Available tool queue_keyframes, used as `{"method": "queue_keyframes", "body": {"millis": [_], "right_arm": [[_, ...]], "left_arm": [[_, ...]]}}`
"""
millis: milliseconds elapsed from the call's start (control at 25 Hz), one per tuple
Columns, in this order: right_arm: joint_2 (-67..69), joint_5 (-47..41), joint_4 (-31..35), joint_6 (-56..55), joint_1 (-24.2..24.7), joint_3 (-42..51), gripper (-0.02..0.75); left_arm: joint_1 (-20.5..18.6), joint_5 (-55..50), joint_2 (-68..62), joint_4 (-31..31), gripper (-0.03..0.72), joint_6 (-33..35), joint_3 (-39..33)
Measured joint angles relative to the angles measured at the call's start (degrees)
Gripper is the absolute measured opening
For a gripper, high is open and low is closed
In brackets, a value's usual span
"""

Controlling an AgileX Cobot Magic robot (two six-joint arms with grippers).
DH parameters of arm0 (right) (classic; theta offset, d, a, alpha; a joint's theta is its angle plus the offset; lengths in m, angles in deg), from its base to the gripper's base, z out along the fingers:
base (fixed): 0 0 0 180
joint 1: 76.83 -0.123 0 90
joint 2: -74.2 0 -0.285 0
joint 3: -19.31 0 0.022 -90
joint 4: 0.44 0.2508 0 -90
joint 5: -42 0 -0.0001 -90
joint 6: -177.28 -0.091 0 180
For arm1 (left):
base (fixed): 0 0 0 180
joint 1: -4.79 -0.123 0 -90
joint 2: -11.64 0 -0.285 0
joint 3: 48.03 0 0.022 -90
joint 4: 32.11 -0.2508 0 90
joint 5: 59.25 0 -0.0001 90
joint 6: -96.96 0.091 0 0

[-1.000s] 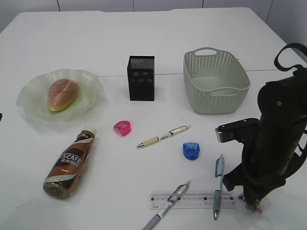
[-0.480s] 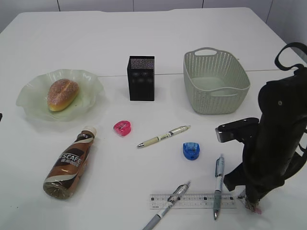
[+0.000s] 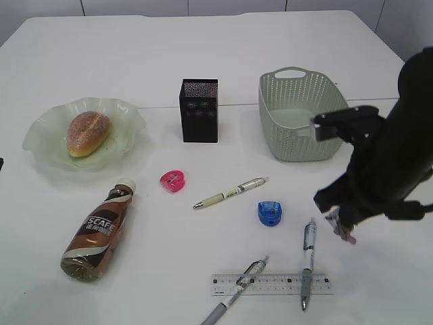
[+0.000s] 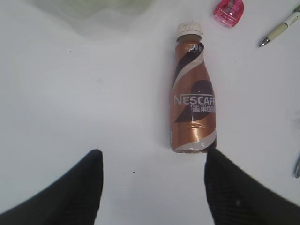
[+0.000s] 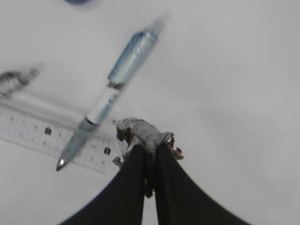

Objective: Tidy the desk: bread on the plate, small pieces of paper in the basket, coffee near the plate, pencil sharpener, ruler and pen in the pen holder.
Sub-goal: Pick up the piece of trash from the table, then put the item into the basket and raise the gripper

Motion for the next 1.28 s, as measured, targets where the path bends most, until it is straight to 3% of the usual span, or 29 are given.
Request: {"method": "queue_keyframes", "body": {"millis": [360, 880, 960, 1200, 1280], "right_arm": [[1.9, 2.1, -1.1, -3.5, 0.7, -19.2, 0.037], [22.4, 7.7, -12.7, -18.5, 3.9, -40.2, 0.054], [24.2, 7.7, -13.9, -20.9, 3.9, -41.7, 0.121], [24.4, 3.0, -14.5, -21.9, 3.9, -45.3, 0.508], [24.1, -1.8, -14.5, -21.4, 3.9, -46.1, 0.554]], "left_arm": [[0.0, 0.4, 0.0, 0.0, 0.496, 0.0, 0.0], [0.0, -1.2, 0.0, 0.1, 0.496, 0.0, 0.0], [0.0, -1.2, 0.0, 0.1, 0.496, 0.0, 0.0], [0.0, -1.2, 0.0, 0.1, 0.496, 0.0, 0.0], [0.0, -1.2, 0.0, 0.1, 0.496, 0.0, 0.0]]}}
